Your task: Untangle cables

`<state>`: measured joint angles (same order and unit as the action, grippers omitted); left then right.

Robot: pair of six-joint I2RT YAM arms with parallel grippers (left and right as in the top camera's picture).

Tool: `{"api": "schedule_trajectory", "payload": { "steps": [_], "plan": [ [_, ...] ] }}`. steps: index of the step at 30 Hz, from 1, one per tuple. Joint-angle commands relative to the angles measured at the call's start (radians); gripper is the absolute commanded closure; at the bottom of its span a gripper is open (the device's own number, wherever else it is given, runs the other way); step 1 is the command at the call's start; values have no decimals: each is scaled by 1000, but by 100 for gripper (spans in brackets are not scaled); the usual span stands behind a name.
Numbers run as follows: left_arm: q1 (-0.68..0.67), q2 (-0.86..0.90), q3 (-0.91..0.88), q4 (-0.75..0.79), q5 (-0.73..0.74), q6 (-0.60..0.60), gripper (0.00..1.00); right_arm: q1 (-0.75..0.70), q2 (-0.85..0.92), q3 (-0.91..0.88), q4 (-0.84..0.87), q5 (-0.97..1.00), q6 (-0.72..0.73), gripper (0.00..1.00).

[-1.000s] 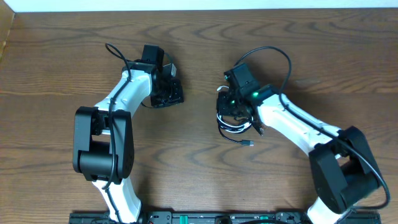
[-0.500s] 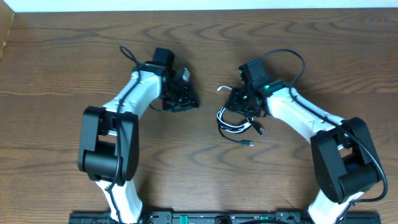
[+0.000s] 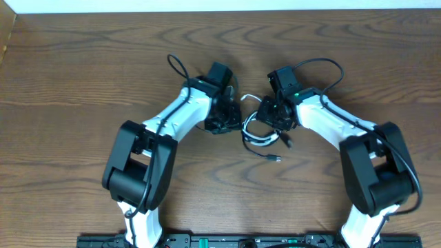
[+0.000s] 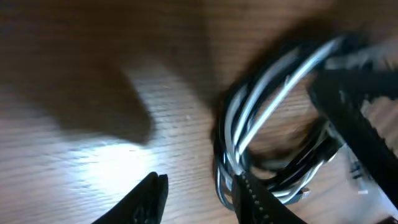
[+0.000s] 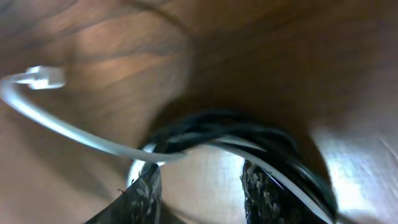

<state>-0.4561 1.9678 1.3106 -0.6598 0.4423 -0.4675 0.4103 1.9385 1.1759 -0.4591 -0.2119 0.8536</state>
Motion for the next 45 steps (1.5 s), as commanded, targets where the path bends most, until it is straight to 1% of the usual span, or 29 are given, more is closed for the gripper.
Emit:
{"api": "schedule_trajectory", "payload": {
  "steps": [1, 7, 10, 14, 15, 18, 19, 20, 23, 25, 29, 38, 42, 45],
  "plan": [
    [-36, -11, -25, 5, -47, -40, 60, 3, 49, -7, 27, 38, 45, 62],
    [-80, -10, -39, 14, -47, -39, 60, 4, 82, -7, 34, 38, 44, 66],
    [-84, -10, -39, 14, -43, -39, 59, 4, 82, -7, 40, 37, 43, 76],
    [-85, -10, -39, 14, -43, -40, 58, 3, 82, -7, 43, 32, 36, 84],
    [-87, -10, -39, 15, -45, -40, 58, 3, 81, -7, 46, 13, 18, 86],
    [-83, -10, -39, 32, -59, -45, 58, -5, 81, -5, 67, -72, -50, 94],
    [-76, -10, -37, 38, -58, -56, 57, -9, 81, -4, 74, -103, -74, 98],
    [-68, -10, -31, 38, -57, -73, 57, -13, 79, -3, 81, -142, -102, 99],
    [-39, -10, -8, 37, 9, -77, 55, -33, 69, 6, 98, -280, -189, 99],
    [-26, -10, -6, 40, 33, -77, 55, -44, 60, 7, 96, -296, -198, 98],
    [-31, -7, -18, 55, 17, -93, 54, -53, 55, 7, 79, -295, -209, 98],
    [-102, 41, -32, 180, 17, -227, 54, -32, 55, 7, 70, -198, -216, 98],
    [-127, 59, -34, 158, 17, -220, 54, -31, 55, 7, 62, -139, -216, 98],
    [-137, 61, -34, 128, 16, -185, 55, -31, 55, 7, 50, -87, -216, 99]
  ]
}}
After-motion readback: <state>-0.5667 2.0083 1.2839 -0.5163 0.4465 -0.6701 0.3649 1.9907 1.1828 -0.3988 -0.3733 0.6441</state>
